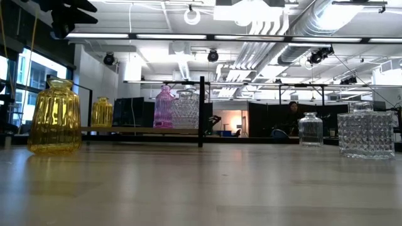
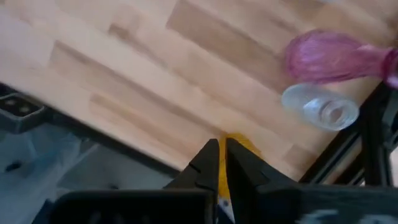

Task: Sort vases onto shelf
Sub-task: Put the pink vase on the shelf aligned with the other pink vases

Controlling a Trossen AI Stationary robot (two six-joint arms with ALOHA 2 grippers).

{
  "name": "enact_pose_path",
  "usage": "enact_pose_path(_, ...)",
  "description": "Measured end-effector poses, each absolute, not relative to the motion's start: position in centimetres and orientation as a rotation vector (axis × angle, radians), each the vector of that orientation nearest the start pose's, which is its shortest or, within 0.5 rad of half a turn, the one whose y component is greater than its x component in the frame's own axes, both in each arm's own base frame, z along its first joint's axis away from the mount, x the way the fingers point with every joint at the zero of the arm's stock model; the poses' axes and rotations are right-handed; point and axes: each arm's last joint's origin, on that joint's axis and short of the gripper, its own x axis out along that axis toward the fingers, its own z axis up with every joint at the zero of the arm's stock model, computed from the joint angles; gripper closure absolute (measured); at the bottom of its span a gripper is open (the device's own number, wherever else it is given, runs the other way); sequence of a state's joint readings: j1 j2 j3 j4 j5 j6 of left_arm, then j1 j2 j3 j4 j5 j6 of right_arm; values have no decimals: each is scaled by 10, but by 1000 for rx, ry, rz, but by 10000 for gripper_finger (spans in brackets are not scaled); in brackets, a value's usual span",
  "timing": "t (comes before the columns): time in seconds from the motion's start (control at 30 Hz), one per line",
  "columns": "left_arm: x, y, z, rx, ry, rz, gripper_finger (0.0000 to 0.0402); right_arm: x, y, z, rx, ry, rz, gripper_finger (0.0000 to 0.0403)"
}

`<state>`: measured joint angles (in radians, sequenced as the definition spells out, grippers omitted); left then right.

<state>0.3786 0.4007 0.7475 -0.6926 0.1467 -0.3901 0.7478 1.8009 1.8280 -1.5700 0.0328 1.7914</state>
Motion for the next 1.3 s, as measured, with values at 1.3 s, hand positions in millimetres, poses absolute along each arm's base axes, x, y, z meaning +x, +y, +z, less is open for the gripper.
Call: enact_pose_path(1.3,74,25,314,-430,291,293,284,120,123,352,1010,1203,-680,282)
